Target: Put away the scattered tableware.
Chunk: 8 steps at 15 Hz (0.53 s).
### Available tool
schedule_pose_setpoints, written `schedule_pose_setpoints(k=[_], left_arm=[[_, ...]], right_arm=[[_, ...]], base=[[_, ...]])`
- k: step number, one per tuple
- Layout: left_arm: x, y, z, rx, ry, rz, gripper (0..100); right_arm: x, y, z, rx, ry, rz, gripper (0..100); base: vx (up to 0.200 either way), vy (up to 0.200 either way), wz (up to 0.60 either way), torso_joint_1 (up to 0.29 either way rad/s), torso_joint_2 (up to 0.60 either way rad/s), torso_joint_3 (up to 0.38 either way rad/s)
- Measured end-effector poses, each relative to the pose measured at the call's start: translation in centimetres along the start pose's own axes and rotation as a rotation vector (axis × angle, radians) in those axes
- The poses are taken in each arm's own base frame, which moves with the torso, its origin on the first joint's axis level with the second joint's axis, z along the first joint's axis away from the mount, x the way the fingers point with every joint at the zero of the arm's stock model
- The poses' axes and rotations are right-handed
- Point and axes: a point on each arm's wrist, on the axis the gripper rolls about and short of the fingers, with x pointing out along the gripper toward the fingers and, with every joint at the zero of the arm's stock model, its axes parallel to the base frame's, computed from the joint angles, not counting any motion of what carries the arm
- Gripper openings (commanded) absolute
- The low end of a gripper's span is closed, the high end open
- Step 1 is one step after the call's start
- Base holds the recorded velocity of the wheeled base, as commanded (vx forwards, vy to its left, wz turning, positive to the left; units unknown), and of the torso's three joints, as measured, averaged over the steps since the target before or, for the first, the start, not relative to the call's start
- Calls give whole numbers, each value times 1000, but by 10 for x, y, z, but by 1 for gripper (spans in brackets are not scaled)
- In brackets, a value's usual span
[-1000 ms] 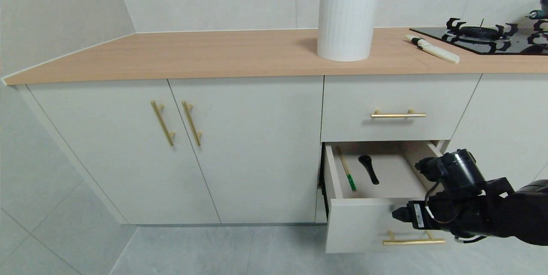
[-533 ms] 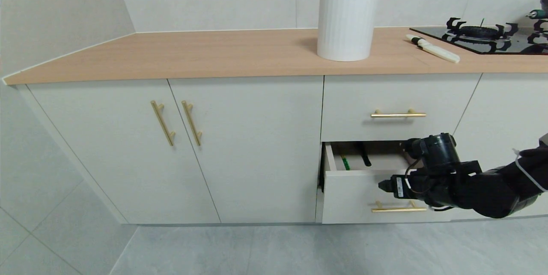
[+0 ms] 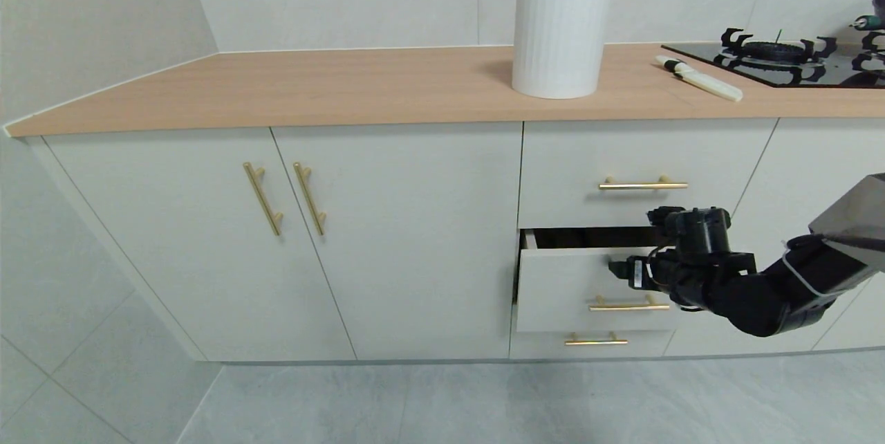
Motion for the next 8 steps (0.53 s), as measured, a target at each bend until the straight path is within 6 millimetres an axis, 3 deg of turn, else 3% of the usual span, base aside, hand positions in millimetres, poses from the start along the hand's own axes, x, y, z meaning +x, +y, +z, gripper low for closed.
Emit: schedule_pose_setpoints(k=[8], left_arm=[[0,0,0,0,0,0,100]], right_arm=[[42,1,-14,46,-165,-44,100]], base=[[0,0,0,0,0,0]])
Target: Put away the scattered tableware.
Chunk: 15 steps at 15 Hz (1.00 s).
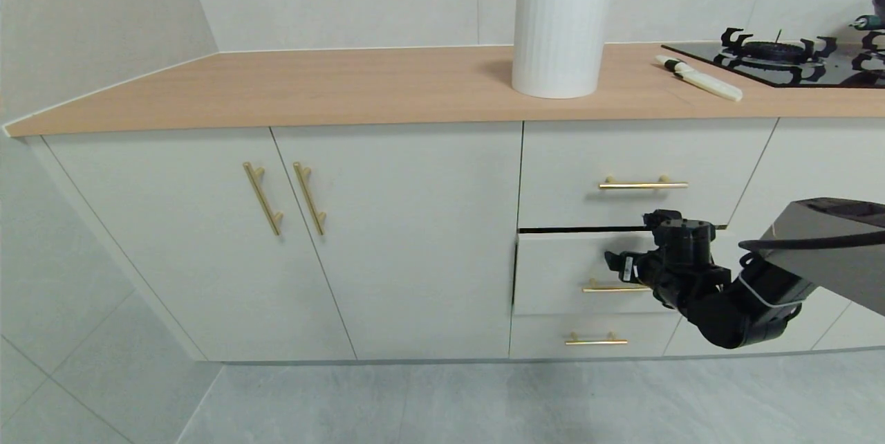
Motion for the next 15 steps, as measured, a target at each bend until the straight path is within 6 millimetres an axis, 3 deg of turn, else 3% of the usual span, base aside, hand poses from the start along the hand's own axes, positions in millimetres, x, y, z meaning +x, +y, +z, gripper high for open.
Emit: schedule_pose_setpoints(k=[3,10,12,15], left_arm=[[0,0,0,0,0,0,100],[0,0,0,0,0,0,100],[0,0,0,0,0,0,100],[0,0,0,0,0,0,100]], right_arm=[[14,1,-6,44,-19,-24,100],[34,-2,1,143,-70,-54,100],[27,-6,3,149,-78,-64,100],[-17,-11,7,130,-17,-40,100]], base=[[0,0,0,0,0,0],[0,0,0,0,0,0],[0,0,0,0,0,0],[0,0,0,0,0,0]])
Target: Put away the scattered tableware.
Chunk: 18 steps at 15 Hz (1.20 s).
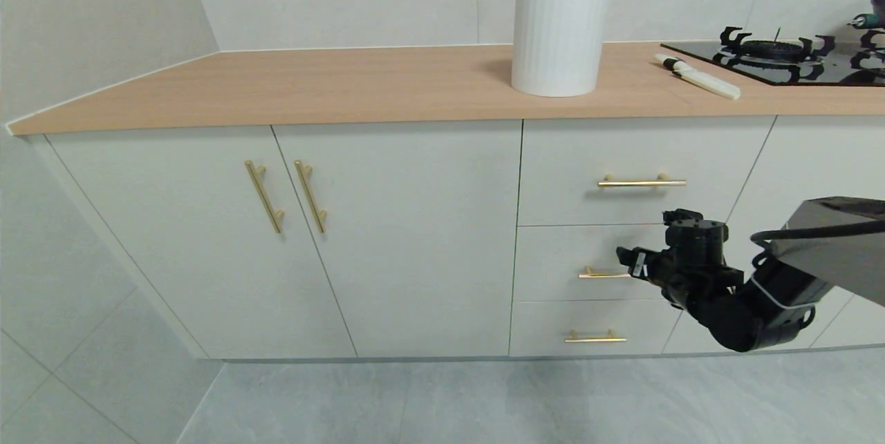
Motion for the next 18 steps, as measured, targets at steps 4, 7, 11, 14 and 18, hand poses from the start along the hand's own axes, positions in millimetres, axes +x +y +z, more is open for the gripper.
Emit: schedule_pose_setpoints(k=[4,7,11,14,18], left_arm=[[0,0,0,0,0,0,100],[0,0,0,0,0,0,100],[0,0,0,0,0,0,100],[0,0,0,0,0,0,100],[0,0,0,0,0,0,100]], right_arm=[[-80,-10,46,3,-78,32,100],[-163,-23,86,-31,-240,50,100],[-280,-60,94,-104,-420,38,100],[-350,-92,66,-174,-430,-14,100],[-412,-129,15,-207,-442,-188,100]], base=[[0,0,0,0,0,0],[0,0,0,0,0,0],[0,0,0,0,0,0],[0,0,0,0,0,0],[0,0,0,0,0,0]])
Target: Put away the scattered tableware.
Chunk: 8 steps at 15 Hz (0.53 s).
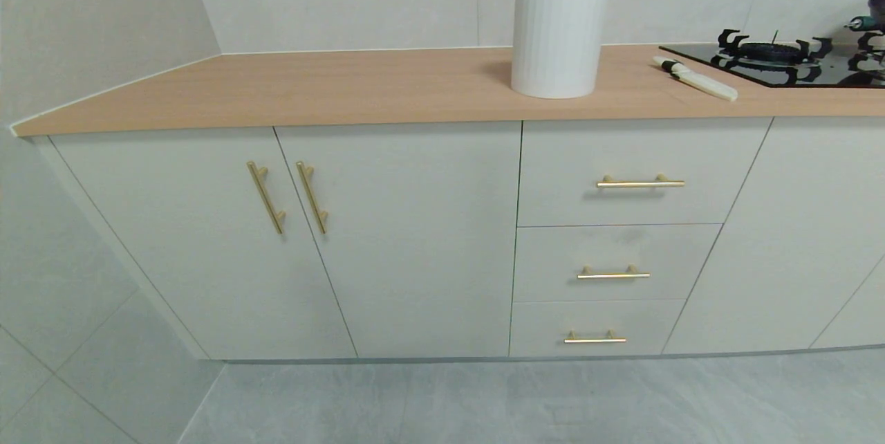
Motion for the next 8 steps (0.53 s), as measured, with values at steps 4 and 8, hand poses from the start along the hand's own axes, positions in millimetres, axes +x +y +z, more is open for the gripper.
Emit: schedule_pose_setpoints(k=[4,8], left_arm=[[0,0,0,0,0,0,100],[0,0,0,0,0,0,100]], right_arm=[[-12,-4,-41,37,-38,-170,100],[-18,0,-70,52,-13,-187,100]], base=[[0,0,0,0,0,0],[0,0,0,0,0,0]])
